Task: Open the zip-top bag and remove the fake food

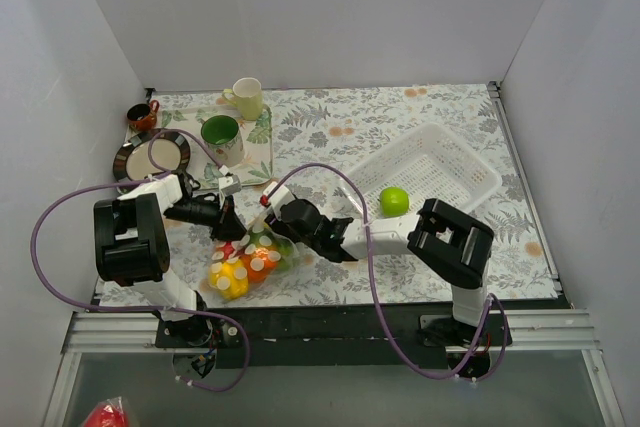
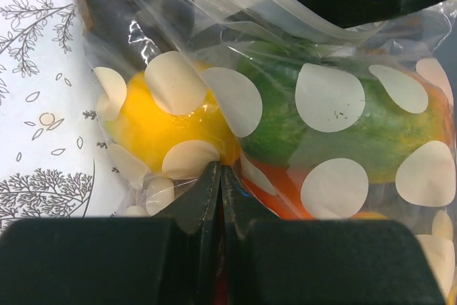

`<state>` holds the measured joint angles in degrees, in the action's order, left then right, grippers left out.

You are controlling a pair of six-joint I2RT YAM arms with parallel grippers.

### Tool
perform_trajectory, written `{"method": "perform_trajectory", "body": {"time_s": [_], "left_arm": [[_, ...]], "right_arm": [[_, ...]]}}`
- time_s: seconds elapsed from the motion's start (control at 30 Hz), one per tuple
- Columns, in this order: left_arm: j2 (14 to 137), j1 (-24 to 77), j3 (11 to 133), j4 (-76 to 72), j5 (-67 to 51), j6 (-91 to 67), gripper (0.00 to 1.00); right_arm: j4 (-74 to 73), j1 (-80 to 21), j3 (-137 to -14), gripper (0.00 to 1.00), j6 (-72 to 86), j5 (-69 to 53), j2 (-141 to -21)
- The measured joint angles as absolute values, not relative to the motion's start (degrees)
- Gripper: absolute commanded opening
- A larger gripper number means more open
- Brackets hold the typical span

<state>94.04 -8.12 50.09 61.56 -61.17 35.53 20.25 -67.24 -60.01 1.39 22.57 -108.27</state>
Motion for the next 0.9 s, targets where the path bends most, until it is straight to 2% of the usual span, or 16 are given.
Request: {"method": "perform_trajectory", "body": {"time_s": [0.07,0.1,0.2,0.23,0.47,0.63,0.9], "left_arm": [[94.0,-8.1,50.1,62.1,-60.9,35.7,0.0],[94.0,-8.1,50.1,62.3,-60.8,35.8,0.0],[94.0,-8.1,50.1,62.8,-60.8,35.8,0.0],[94.0,-8.1,50.1,62.8,-60.8,35.8,0.0],[94.3,-8.0,50.1,61.5,-61.0,35.8,0.0],[94.4,-8.0,50.4,60.7,-61.3,35.2,0.0],[94.4,-7.9,50.8,59.5,-61.9,34.1,0.0]], "right_arm": [[20.3,-67.0,-60.0,0.29,1.5,21.4,-108.3],[20.4,-67.0,-59.8,0.21,1.6,21.1,-108.3],[21.1,-66.9,-58.2,0.07,1.8,20.2,-107.5],[21.1,-66.9,-57.0,0.06,2.0,19.8,-106.4],[19.3,-68.0,-45.1,0.02,4.1,14.2,-88.0],[17.7,-68.2,-42.7,0.01,4.8,10.2,-77.6],[14.0,-66.4,-36.5,0.01,5.6,10.7,-71.6]]}}
